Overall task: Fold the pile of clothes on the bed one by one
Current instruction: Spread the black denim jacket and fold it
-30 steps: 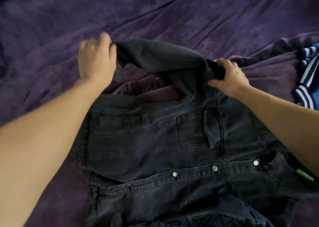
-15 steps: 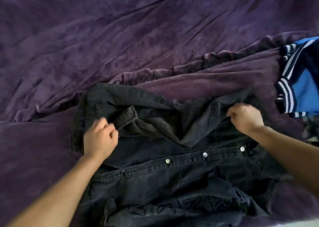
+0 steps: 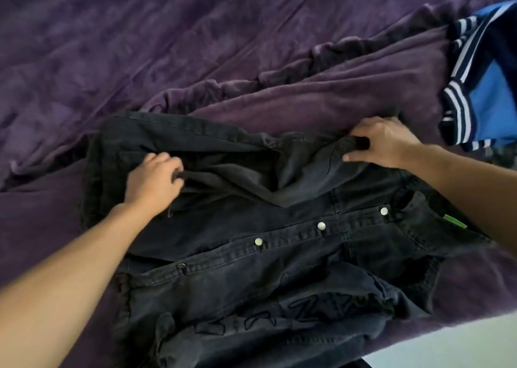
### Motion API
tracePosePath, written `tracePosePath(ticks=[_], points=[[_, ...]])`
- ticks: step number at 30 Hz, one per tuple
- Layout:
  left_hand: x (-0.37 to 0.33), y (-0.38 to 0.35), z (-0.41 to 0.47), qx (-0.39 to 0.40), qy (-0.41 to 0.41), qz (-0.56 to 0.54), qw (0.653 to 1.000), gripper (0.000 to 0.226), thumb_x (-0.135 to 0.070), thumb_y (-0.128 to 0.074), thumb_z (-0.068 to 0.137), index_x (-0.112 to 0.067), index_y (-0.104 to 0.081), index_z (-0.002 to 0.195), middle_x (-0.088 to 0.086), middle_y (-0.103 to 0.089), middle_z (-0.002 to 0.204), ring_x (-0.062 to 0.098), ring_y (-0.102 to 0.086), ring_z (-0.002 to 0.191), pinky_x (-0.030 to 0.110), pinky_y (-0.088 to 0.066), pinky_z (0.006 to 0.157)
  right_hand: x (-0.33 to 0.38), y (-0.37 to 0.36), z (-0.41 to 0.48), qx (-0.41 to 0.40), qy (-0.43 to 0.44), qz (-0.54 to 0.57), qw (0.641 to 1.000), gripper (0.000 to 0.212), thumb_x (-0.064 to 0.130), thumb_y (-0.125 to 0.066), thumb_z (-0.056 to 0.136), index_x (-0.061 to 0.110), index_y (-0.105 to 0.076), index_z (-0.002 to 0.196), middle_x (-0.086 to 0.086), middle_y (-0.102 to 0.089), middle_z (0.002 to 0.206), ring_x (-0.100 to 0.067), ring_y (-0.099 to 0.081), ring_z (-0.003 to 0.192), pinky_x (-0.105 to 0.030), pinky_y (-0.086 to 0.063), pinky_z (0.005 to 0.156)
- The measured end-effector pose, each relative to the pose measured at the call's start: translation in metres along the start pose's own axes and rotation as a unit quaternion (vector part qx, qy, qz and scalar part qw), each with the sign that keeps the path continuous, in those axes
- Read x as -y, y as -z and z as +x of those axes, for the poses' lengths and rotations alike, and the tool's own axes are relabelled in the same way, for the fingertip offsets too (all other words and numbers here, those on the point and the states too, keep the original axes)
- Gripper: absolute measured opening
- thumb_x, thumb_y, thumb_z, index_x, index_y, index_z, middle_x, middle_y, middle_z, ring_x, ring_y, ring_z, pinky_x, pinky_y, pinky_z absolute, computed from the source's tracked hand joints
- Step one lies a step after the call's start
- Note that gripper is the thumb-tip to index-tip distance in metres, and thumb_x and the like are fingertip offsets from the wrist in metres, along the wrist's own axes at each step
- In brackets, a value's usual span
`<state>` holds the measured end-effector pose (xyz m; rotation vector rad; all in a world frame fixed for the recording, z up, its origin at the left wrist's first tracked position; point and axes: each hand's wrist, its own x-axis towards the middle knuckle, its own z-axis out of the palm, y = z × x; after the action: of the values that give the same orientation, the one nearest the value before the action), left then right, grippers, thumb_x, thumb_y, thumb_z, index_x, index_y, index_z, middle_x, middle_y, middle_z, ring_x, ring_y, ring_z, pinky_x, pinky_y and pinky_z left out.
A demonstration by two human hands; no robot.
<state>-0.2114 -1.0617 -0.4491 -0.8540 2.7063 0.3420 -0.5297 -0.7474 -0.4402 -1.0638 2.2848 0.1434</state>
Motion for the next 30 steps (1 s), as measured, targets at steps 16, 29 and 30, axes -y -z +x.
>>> tracePosePath(ticks=[16, 29, 30], points=[[0.007, 0.041, 0.057, 0.030, 0.036, 0.159, 0.986, 0.033, -0.035, -0.076, 0.074, -0.015, -0.064, 0.098, 0.018, -0.065, 0.094, 0.034, -0.057, 0.097, 0.040, -0.035, 0.093, -0.009, -0.004, 0.023, -0.093, -0.102, 0.092, 0.986, 0.029, 0.034, -0.069, 0.086, 0.018, -0.054, 0.104, -0.013, -0.065, 0.100, -0.036, -0.060, 0.092, -0.038, -0.047, 0.069], [-0.038, 0.032, -0.196, 0.054, -0.030, 0.162, 0.985, 0.032, -0.031, -0.072, 0.077, -0.016, -0.064, 0.104, 0.001, -0.068, 0.095, 0.023, -0.065, 0.092, 0.033, -0.049, 0.066, 0.007, -0.039, -0.183, -0.227, -0.068, 0.044, 0.970, 0.033, -0.004, -0.077, 0.056, 0.007, -0.052, 0.074, -0.014, -0.049, 0.078, -0.038, -0.054, 0.076, -0.041, -0.037, 0.064], [-0.040, 0.021, -0.214, 0.068, -0.031, 0.157, 0.985, 0.031, -0.031, -0.071, 0.078, -0.017, -0.064, 0.106, 0.000, -0.067, 0.096, 0.022, -0.064, 0.092, 0.033, -0.049, 0.067, 0.008, -0.051, -0.202, -0.219, -0.068, 0.033, 0.973, 0.033, -0.004, -0.078, 0.053, 0.007, -0.053, 0.073, -0.014, -0.050, 0.078, -0.039, -0.055, 0.078, -0.042, -0.039, 0.065]])
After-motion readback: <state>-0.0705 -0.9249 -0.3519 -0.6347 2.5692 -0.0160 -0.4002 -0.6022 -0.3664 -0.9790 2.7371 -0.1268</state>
